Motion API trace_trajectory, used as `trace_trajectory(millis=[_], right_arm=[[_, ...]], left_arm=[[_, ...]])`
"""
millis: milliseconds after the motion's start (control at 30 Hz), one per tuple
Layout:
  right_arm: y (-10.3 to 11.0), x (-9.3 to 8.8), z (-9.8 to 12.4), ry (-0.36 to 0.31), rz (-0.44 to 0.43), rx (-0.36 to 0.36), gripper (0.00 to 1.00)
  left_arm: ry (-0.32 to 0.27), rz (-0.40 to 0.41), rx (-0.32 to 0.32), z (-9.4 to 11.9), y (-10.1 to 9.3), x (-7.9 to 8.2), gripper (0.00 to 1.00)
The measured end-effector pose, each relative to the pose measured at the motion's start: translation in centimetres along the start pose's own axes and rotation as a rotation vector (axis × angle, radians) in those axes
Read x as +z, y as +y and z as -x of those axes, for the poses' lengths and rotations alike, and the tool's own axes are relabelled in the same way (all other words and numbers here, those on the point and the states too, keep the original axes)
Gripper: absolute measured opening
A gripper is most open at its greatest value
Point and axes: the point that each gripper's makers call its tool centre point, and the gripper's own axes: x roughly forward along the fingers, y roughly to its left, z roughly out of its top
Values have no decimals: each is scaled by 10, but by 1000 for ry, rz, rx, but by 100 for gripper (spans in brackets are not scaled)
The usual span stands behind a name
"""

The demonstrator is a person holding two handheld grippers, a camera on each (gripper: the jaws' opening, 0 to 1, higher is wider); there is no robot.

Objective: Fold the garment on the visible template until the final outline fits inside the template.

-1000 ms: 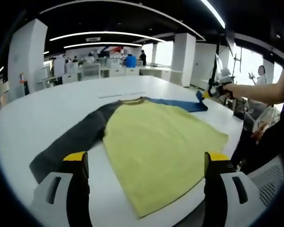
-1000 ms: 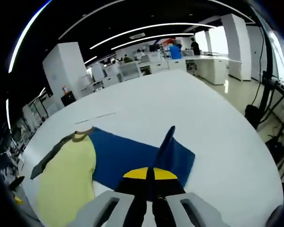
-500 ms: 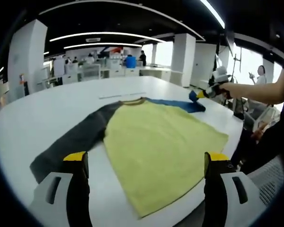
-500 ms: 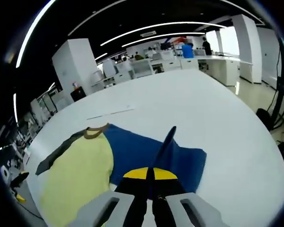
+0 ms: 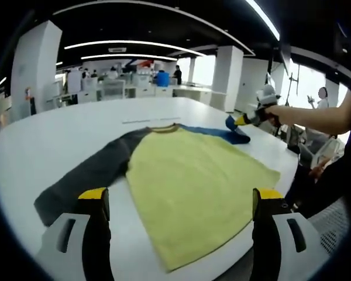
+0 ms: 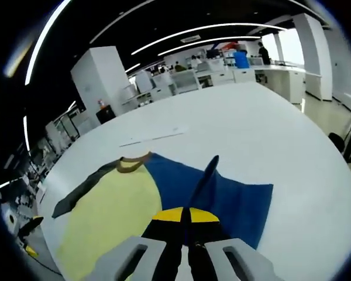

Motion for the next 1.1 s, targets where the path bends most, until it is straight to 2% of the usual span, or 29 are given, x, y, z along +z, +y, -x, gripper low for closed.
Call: trace_trajectory(millis=[667, 767, 1100], right_arm=[[44, 3, -20, 31, 5, 65, 0], [55, 6, -23, 30, -13, 95, 0], [82, 10, -37, 45, 10, 153, 0]], left_arm=[[11, -14, -10, 1, -1, -1, 99], [5, -15, -15, 1, -2, 0, 99], [13, -10, -13, 1, -2, -3, 98]])
